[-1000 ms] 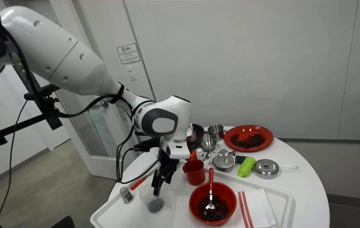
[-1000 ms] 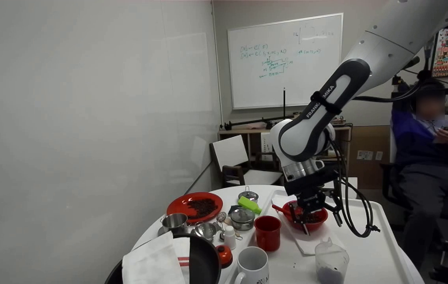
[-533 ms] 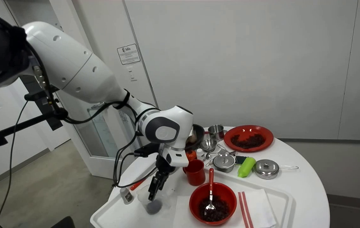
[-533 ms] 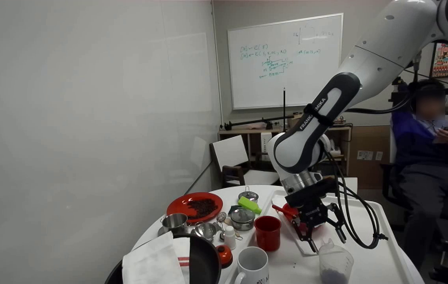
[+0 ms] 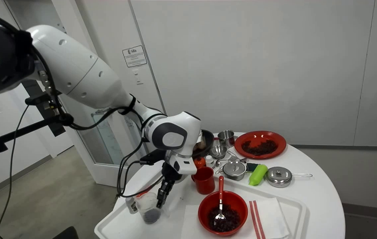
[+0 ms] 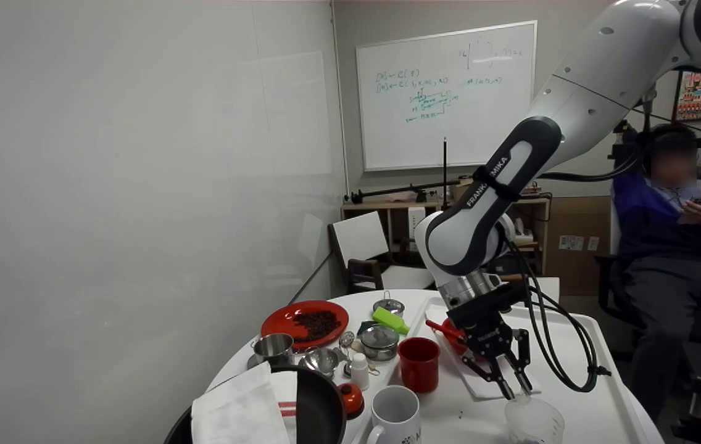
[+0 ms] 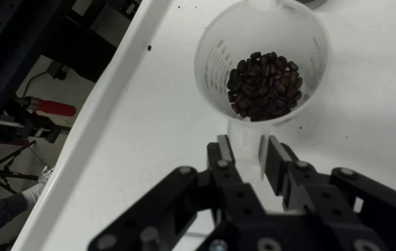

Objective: Pour some of the contents of the clear jar into the red bowl

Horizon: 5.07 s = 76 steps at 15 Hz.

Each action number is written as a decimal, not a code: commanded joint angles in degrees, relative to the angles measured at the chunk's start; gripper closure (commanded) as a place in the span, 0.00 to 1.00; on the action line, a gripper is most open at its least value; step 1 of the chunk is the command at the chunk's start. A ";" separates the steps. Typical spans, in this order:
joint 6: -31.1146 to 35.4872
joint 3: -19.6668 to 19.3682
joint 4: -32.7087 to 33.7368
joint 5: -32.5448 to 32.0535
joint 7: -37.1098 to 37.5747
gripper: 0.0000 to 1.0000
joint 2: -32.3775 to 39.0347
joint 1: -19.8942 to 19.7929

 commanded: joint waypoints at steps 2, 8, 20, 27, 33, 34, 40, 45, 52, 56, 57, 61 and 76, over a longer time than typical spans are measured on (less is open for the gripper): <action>-1.58 -0.48 1.53 0.86 -2.27 0.90 0.65 0.53; -2.41 -1.19 0.16 -0.35 -3.94 0.90 -2.57 0.77; -18.78 -5.13 11.32 -14.13 -6.56 0.88 -7.30 0.37; -17.71 -9.36 16.50 -14.19 -5.66 0.88 -7.53 -4.38; -15.00 -11.72 17.62 -16.21 -1.30 0.88 -7.33 -5.23; -12.65 -10.96 16.25 -16.29 2.94 0.88 -7.61 -2.96; -10.84 -9.51 18.72 -24.69 21.03 0.88 -3.71 5.64; -14.07 -8.23 21.95 -29.29 28.68 0.88 -0.42 9.27; -13.03 -10.08 19.75 -28.47 32.69 0.88 -4.07 5.36; -14.03 -11.69 20.68 -29.43 37.63 0.88 -3.70 3.81; -14.40 -12.09 20.87 -30.02 39.43 0.88 -3.42 3.92; -17.39 -12.66 21.74 -34.23 48.18 0.88 -2.53 5.54; -32.16 -10.22 24.81 -45.73 69.88 0.88 1.41 8.48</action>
